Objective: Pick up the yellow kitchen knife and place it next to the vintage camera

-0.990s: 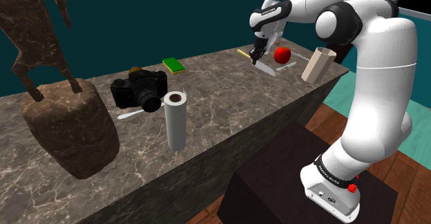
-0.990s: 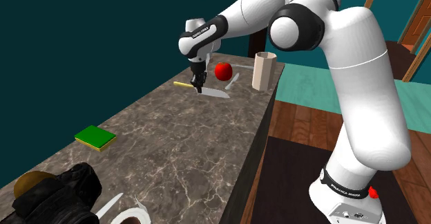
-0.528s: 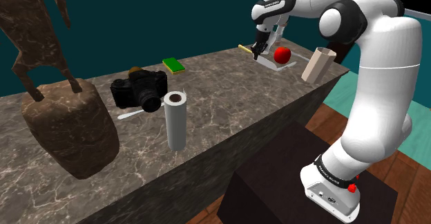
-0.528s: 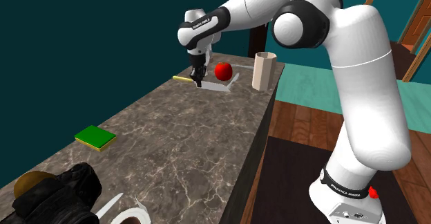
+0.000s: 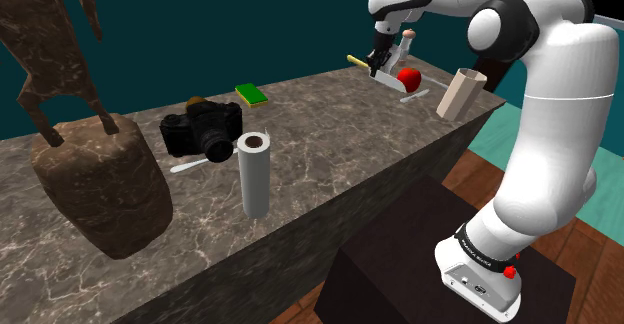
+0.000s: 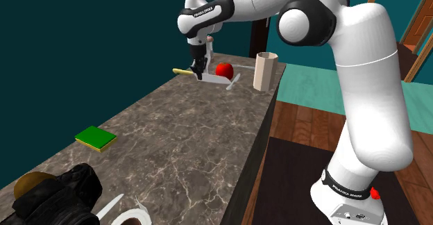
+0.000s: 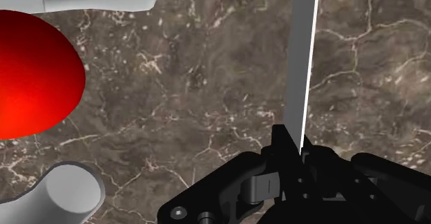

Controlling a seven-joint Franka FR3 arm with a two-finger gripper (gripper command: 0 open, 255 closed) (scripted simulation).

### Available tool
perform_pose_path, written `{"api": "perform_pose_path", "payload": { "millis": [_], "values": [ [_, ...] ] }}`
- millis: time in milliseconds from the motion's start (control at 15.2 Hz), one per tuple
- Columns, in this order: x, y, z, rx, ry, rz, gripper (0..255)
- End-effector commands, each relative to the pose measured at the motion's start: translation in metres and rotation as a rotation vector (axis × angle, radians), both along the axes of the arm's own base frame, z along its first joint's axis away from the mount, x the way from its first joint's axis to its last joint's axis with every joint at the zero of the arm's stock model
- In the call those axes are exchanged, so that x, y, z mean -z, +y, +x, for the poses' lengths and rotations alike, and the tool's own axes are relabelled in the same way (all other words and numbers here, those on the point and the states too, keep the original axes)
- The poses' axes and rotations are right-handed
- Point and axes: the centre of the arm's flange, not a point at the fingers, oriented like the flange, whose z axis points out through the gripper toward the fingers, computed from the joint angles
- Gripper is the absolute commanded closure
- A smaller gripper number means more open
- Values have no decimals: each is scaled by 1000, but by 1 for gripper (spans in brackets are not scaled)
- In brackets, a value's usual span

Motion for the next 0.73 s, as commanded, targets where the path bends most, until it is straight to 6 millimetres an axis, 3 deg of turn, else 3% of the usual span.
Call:
{"api": "perform_pose_path", "payload": {
  "millis": [0,660],
  "values": [
    [-10,0,0,0,0,0,255],
    [-63,0,0,0,0,0,255]
  ]
}}
